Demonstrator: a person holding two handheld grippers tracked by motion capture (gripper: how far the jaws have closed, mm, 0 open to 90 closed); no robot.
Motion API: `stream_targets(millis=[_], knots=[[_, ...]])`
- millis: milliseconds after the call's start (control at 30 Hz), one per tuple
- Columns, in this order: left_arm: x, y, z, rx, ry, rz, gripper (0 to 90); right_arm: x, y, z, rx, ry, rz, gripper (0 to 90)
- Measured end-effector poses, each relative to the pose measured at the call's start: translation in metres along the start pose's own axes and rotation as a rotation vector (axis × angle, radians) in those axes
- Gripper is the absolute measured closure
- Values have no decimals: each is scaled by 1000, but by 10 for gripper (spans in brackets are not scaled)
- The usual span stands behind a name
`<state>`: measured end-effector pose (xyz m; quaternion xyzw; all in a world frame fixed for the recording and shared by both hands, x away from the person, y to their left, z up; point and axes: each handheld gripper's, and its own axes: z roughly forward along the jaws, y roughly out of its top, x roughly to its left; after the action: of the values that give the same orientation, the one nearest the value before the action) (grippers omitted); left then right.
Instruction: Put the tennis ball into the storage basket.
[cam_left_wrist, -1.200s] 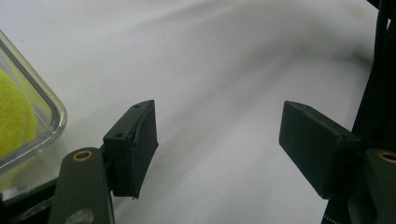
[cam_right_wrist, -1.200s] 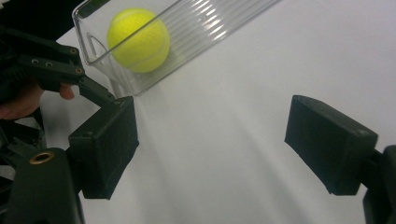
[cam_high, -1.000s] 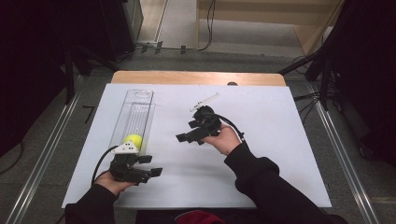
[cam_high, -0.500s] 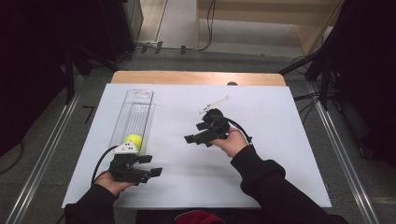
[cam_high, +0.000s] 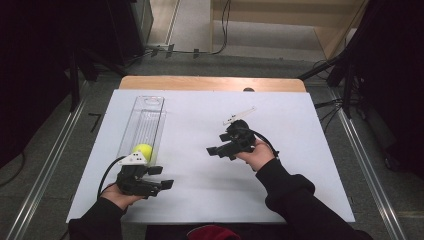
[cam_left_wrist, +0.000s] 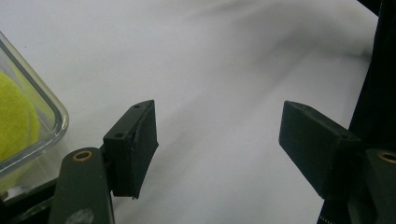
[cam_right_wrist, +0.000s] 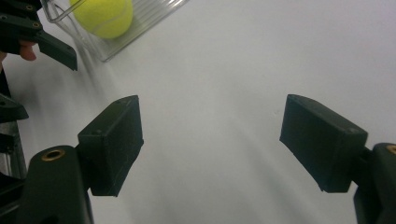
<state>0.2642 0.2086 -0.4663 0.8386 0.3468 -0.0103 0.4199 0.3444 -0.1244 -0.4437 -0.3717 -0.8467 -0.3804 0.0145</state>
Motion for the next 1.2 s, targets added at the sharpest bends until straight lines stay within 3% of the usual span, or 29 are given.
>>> stream_targets(millis=[1200], knots=[[0, 0, 1, 10, 4, 4, 286, -11, -50, -44, -35, -33, 39, 190]])
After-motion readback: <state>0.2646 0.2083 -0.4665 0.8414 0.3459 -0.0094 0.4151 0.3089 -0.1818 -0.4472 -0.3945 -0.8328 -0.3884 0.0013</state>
